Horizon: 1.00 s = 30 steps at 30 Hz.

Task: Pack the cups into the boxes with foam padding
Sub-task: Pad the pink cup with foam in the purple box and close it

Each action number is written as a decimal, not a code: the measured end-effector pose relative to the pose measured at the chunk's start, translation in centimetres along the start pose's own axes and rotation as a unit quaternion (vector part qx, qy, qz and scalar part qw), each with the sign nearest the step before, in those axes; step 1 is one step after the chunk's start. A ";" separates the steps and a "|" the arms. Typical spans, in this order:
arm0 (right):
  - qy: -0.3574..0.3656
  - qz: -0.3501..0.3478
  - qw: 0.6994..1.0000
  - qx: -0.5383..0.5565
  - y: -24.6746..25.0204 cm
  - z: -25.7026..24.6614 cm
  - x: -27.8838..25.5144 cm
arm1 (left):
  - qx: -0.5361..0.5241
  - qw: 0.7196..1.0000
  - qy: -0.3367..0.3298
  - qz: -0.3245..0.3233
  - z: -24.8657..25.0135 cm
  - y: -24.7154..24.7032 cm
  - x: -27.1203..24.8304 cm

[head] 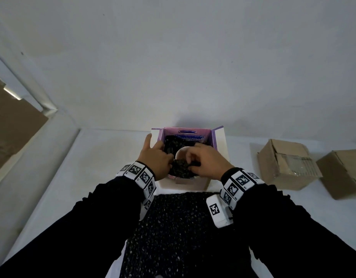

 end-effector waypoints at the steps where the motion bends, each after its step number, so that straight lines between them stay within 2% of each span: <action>1: 0.003 -0.022 1.000 0.000 -0.1 -0.2 -0.4 | 0.006 1.000 0.001 -0.009 0.0 -0.2 0.1; 3: -0.002 -0.071 0.997 -0.001 -0.6 -0.5 -1.0 | 0.008 1.000 0.004 -0.024 -0.1 -0.6 0.1; 6: -0.038 -0.094 0.995 -0.008 -1.0 -0.2 -1.3 | -0.009 0.999 0.007 -0.041 -0.1 -1.0 -0.1; 9: -0.040 -0.125 0.990 -0.052 -1.4 -0.4 -1.2 | -0.045 0.999 0.001 -0.015 -0.1 -0.6 -0.3; 10: -0.044 -0.119 0.990 -0.069 -1.5 -0.4 -1.1 | -0.059 0.998 -0.001 0.002 -0.1 -0.5 -0.3; 13: -0.075 -0.039 0.994 -0.072 -1.9 -0.4 -0.8 | -0.058 0.998 -0.015 0.021 -0.1 -0.6 -0.7; 14: -0.090 -0.035 0.993 -0.068 -2.0 -0.4 -0.6 | -0.056 0.998 -0.019 0.019 -0.1 -0.6 -0.8; 16: -0.101 -0.074 0.989 -0.076 -2.4 -0.6 0.0 | -0.065 0.998 -0.025 0.012 -0.2 -0.5 -1.1; 17: -0.098 -0.079 0.990 -0.058 -2.5 -0.7 0.1 | -0.072 0.997 -0.028 0.011 -0.2 -0.4 -1.1; 19: -0.067 -0.025 0.997 0.023 -2.2 -0.9 0.2 | -0.087 0.996 -0.027 0.019 -0.2 -0.4 -1.1; 21: -0.039 0.006 0.999 0.034 -2.1 -1.2 -0.3 | -0.099 0.995 -0.018 0.030 -0.3 -0.3 -1.1; 25: -0.018 -0.061 0.998 -0.006 -1.8 -1.9 -1.1 | -0.072 0.997 -0.020 0.028 -0.4 -0.7 -1.3; 30: -0.056 -0.178 0.981 -0.055 -2.4 -1.5 -1.5 | -0.035 0.999 -0.019 0.019 -0.1 -1.4 -1.1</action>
Point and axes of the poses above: each hand's wrist, its own x-axis towards the middle knuckle, its own y-axis out of the back of the hand, z = x × y, the point moved 5 cm from there along x, towards the middle knuckle, and after that the axes turned 7 degrees about y, right-handed, at the moved point
